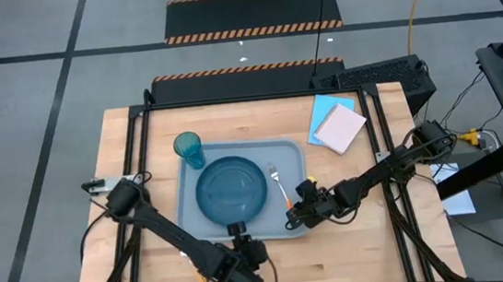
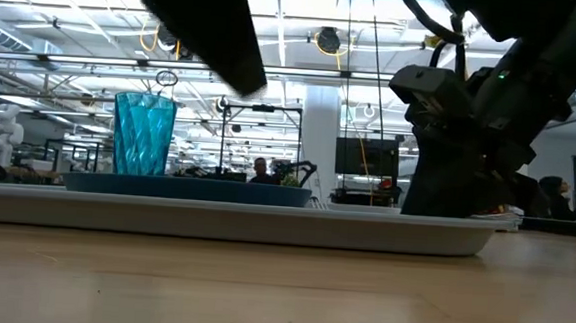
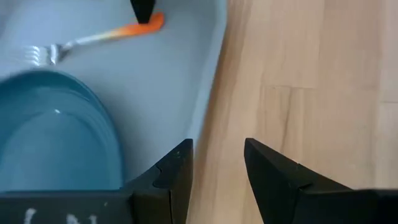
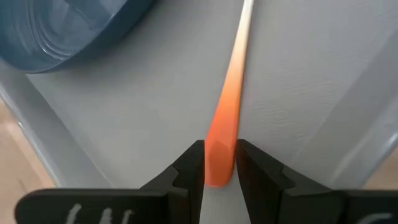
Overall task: Pick and place plate/cup/fork/spoon on tray
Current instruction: Put the orange fork to the right of the blue plate on the gray serving tray
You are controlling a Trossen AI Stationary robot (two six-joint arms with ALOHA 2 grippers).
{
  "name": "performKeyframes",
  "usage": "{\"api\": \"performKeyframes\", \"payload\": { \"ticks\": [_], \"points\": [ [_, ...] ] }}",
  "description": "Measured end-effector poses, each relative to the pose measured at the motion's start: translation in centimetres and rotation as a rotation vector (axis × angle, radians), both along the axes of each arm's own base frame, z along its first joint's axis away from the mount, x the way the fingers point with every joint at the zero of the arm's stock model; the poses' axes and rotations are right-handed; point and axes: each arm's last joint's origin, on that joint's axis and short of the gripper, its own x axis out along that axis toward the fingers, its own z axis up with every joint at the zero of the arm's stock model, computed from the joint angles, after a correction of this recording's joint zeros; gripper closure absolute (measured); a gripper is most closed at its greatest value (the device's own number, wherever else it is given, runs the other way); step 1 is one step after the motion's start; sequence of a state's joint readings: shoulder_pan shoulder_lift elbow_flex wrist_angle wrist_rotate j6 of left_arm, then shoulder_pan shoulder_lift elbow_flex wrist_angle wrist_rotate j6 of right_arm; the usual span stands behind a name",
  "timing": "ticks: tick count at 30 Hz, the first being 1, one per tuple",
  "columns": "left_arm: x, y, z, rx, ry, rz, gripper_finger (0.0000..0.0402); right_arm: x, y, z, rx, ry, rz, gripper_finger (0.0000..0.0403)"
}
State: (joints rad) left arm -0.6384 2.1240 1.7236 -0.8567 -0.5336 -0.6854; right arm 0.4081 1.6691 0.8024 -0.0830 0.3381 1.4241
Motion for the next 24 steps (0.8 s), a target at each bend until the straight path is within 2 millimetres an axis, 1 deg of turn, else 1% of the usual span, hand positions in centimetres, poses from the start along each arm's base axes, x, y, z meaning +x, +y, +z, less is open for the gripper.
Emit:
{"api": "performKeyframes", "payload": {
  "ticks": [2,7,10,13,15,19,24],
  "points": [
    [0.4,-0.2,-0.9,-0.031,0.0,0.018,0.0254,0.0,0.0,0.0,-0.008,0.002,0.009,0.0321],
    [1.4,-1.2,-3.3,-0.077,0.0,-0.023,0.0254,0.1,0.0,0.1,-0.009,-0.008,0.017,0.0321],
    [1.8,-1.4,-3.8,-0.086,-0.017,-0.03,0.0254,0.1,0.1,0.1,-0.009,-0.013,0.022,0.0321],
    [2.2,-1.2,-4.6,-0.073,-0.001,-0.044,0.0254,0.1,0.2,0.1,-0.008,-0.017,0.027,0.0321],
    [2.3,-0.9,-4.8,-0.065,0.009,-0.04,0.0254,0.1,0.2,0.1,-0.006,-0.019,0.027,0.0321],
    [2.8,-0.3,-4.4,-0.054,-0.012,-0.028,0.0254,0.3,0.3,-0.1,-0.006,-0.03,0.033,0.0321],
    [3.3,0.7,-4.7,-0.043,0.0,-0.026,0.0254,0.6,0.5,-0.4,-0.01,-0.043,0.044,0.0321]
  ]
}}
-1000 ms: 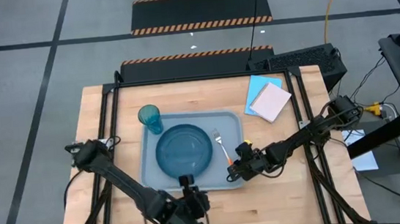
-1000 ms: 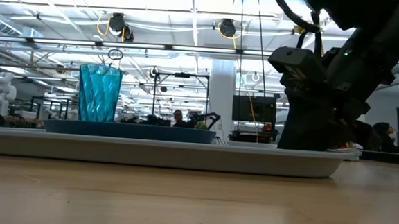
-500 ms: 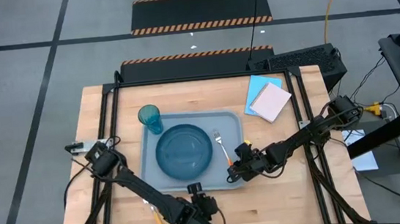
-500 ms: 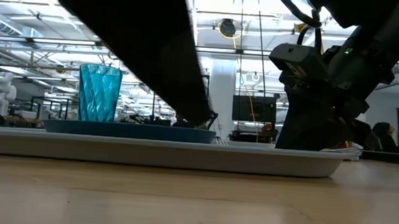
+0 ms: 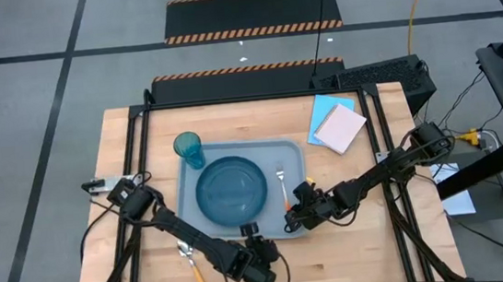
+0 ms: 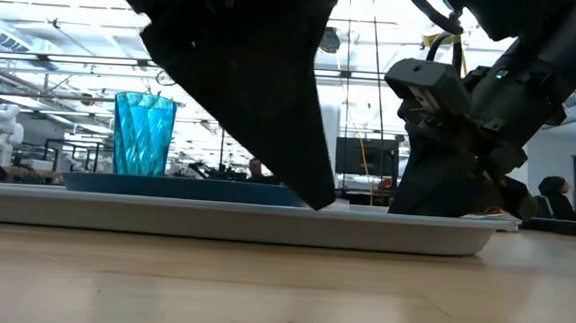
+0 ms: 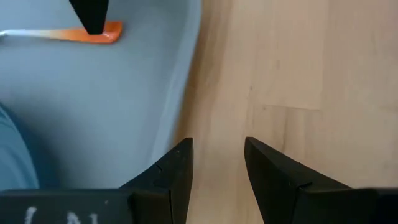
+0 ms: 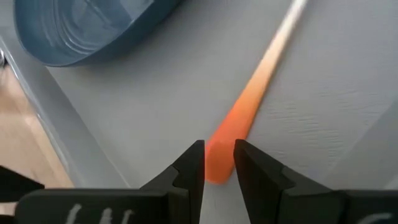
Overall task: Pick and place plate/cup/fork/spoon on tray
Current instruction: Put the orange fork to the right of the blue plate on the gray serving tray
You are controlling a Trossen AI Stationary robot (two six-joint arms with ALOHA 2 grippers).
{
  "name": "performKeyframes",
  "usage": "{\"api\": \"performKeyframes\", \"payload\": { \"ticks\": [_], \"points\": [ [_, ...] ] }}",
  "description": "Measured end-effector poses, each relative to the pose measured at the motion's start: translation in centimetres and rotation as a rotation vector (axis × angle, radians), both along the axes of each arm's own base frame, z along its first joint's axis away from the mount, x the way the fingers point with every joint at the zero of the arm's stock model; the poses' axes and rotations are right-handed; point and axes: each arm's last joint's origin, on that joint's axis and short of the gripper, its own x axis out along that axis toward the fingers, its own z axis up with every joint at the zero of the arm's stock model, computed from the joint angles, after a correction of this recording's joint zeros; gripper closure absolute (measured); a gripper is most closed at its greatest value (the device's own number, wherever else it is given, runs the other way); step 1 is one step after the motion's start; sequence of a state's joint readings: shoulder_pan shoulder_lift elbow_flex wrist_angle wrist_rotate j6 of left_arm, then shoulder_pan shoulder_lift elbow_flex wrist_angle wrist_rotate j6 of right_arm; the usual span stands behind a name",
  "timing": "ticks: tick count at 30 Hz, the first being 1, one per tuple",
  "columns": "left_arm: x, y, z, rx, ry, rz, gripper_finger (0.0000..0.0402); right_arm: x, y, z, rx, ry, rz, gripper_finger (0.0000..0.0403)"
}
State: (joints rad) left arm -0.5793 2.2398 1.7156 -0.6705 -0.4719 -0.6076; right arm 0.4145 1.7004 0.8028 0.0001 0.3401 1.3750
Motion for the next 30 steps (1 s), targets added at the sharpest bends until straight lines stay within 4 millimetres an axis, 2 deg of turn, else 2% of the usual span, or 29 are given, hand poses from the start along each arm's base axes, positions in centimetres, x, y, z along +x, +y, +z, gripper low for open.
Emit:
{"api": "performKeyframes", "payload": {
  "ticks": [9,19,25,30],
  "points": [
    [0.3,0.9,-0.4,0.002,0.018,0.019,0.0254,0.2,0.1,0.2,-0.016,-0.023,0.041,0.0321],
    [1.3,1.4,-0.5,-0.014,-0.042,-0.005,0.0254,0.3,-0.1,0.2,-0.036,-0.021,0.059,0.0321],
    [1.2,1.3,-0.5,-0.018,-0.041,-0.005,0.0254,0.4,-0.3,0.2,-0.048,-0.019,0.067,0.0321],
    [0.1,0.2,1.5,-0.052,-0.067,-0.025,0.0254,0.4,-0.7,0.9,-0.06,-0.043,0.075,0.0321]
  ]
}}
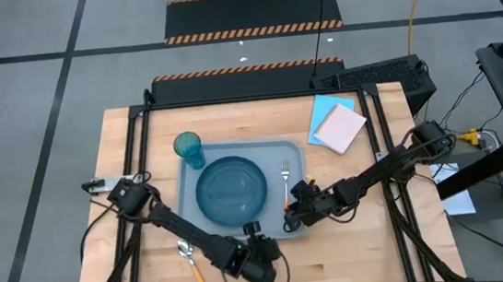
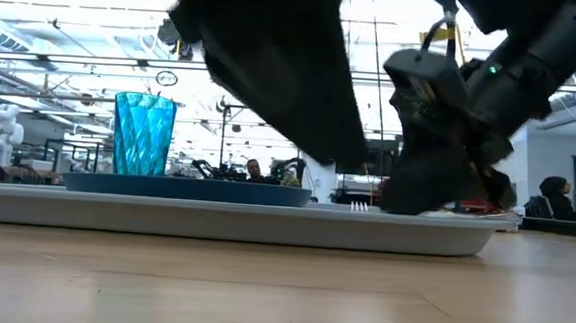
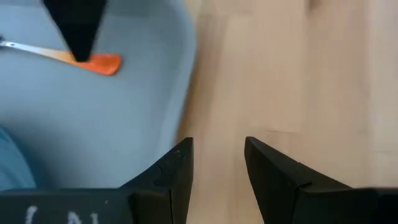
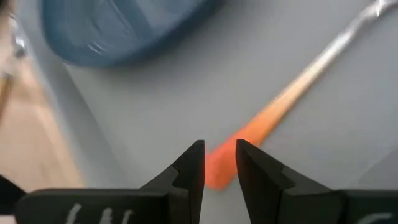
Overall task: Pick and place plate/cup/fork/spoon on tray
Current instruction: Put the orange fork to the right of the blue plate on the gray serving tray
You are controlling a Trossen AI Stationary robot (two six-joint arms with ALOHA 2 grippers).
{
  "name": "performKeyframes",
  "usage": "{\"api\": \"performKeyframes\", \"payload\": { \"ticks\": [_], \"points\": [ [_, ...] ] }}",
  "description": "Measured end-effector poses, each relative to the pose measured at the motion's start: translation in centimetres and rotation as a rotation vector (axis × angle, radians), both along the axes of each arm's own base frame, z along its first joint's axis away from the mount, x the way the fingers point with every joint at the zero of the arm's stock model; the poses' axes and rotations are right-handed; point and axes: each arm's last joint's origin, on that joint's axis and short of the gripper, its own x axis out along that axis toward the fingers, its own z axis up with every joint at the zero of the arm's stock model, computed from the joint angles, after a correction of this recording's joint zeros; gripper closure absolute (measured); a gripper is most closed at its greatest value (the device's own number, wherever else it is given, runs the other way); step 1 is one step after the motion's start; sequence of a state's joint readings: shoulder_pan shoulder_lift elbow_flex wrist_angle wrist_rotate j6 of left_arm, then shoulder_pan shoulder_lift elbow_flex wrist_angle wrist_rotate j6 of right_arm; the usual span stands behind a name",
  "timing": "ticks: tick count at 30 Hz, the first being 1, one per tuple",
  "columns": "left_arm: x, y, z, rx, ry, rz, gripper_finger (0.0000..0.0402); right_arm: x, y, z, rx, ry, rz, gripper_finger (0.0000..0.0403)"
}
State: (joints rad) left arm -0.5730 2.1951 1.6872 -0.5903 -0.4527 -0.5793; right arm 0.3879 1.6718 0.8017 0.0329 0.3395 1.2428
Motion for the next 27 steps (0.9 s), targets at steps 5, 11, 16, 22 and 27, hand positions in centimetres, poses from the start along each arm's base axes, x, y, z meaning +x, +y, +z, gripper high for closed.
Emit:
{"api": "performKeyframes", "payload": {
  "ticks": [5,11,16,22,27],
  "points": [
    [-1.6,-1.0,1.0,0.024,0.016,0.004,0.0254,0.2,-1.3,1.3,-0.015,-0.041,-0.042,0.0321],
    [-3.9,-1.5,0.8,0.124,0.095,0.064,0.0254,0.5,-2.5,1.5,-0.002,-0.034,-0.052,0.0321],
    [-4.6,-2.2,0.8,0.134,0.081,0.08,0.0254,0.3,-3.3,1.2,-0.001,0.016,-0.07,0.0321],
    [-4.5,-1.4,-1.4,0.122,0.048,0.1,0.0254,0.4,-4.3,1.1,0.014,0.028,-0.124,0.0321],
    [-4.3,-0.7,-3.5,0.05,0.018,0.1,0.0254,0.2,-4.9,0.8,0.017,0.082,-0.14,0.0321]
  ]
}}
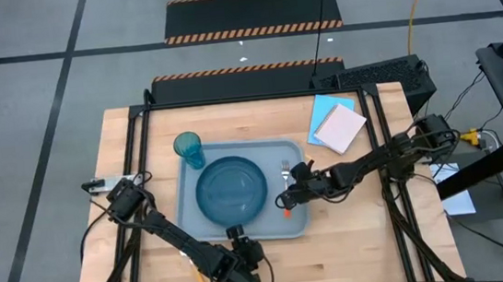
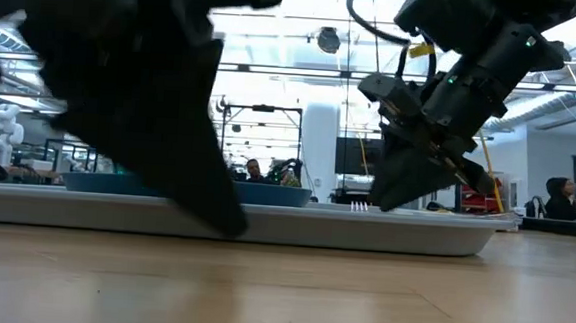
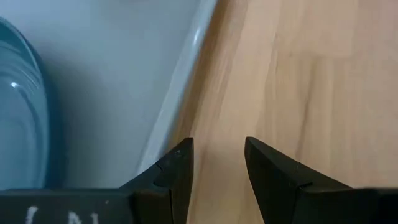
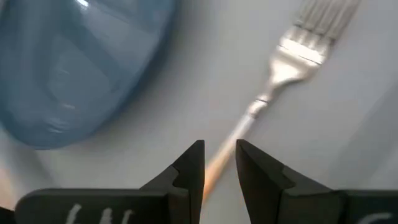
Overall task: Pick and place plate/cup/fork/spoon on tray
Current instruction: Put the orange fork to the right of the blue plate on the gray serving tray
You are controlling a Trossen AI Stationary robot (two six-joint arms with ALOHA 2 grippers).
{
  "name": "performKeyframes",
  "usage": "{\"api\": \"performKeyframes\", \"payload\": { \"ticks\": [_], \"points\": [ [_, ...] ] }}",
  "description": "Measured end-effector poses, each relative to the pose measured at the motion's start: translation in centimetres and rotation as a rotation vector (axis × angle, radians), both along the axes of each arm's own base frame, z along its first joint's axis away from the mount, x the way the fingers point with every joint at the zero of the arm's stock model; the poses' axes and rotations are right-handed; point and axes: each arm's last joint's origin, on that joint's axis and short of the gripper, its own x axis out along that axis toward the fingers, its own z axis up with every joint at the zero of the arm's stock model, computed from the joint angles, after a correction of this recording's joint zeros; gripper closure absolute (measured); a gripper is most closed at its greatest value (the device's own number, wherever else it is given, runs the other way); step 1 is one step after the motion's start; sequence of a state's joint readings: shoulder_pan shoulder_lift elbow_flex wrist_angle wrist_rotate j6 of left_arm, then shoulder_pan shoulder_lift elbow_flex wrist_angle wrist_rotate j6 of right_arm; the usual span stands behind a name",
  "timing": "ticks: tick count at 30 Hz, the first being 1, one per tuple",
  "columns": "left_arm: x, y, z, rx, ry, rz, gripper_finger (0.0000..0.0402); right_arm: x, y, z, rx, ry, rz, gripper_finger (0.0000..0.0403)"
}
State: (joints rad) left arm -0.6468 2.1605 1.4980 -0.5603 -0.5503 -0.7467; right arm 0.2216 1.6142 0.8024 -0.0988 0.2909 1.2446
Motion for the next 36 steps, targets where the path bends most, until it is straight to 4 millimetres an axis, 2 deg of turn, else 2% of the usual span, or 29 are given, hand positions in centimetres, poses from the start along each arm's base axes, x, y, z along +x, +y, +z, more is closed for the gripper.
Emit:
{"api": "performKeyframes", "payload": {
  "ticks": [11,19,26,36],
  "points": [
    [0.2,1.0,-1.1,0.002,-0.015,0.013,0.0254,-0.1,-1.4,-0.2,-0.016,0.045,-0.03,0.0321],
    [1.1,1.7,-0.9,0.008,-0.039,-0.005,0.0254,0.0,-1.9,-0.3,-0.021,0.048,-0.037,0.0321],
    [1.9,2.6,-0.9,0.01,-0.041,-0.005,0.0254,0.7,-2.2,-1.6,-0.023,0.058,-0.025,0.0321],
    [2.8,3.6,-0.7,-0.007,-0.053,-0.015,0.0254,1.4,-3.0,-1.8,-0.026,0.014,-0.017,0.0321]
  ]
}}
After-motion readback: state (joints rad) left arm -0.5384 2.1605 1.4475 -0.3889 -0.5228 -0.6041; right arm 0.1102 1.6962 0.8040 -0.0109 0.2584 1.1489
